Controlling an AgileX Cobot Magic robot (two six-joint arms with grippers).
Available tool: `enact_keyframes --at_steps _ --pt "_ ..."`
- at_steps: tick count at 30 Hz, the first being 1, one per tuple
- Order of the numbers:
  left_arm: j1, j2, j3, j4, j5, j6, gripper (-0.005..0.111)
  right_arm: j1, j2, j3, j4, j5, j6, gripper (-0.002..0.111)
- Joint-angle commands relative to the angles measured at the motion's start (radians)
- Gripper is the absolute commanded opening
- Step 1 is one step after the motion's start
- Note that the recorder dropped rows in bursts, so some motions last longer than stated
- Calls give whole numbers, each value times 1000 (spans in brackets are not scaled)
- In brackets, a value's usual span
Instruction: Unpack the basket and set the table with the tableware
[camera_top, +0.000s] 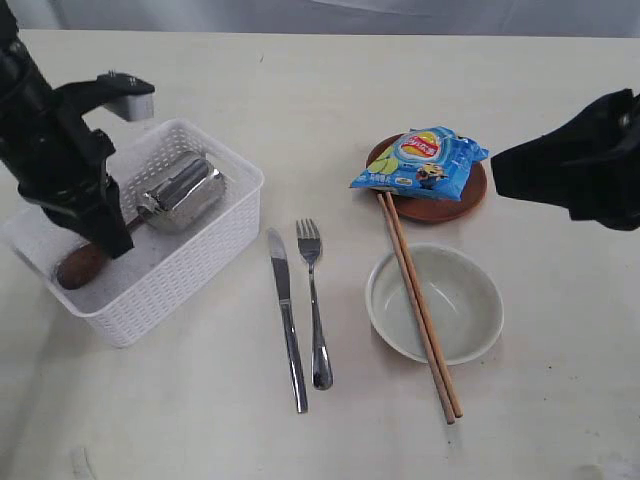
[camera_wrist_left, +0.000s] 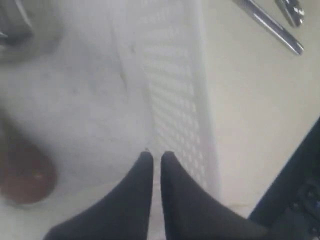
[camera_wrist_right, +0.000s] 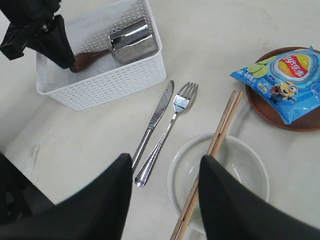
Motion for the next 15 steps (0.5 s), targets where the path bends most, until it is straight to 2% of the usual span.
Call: enact_keyframes --at_steps 1,6,10,12,15 --pt "-5 -24 -60 97 -67 -86 27 1 -7 4 -1 -2 -11 41" --pt "-25 -14 -55 107 -186 -126 55 1 -7 4 -1 -4 -11 41" --pt "-105 -13 -55 124 -311 -115 74 1 -7 4 -1 -4 -11 41" --pt "-142 -3 -55 148 -376 -115 78 1 -7 4 -1 -4 -11 41" --pt "-182 38 -61 217 -425 -177 75 1 -7 4 -1 -2 -11 41"
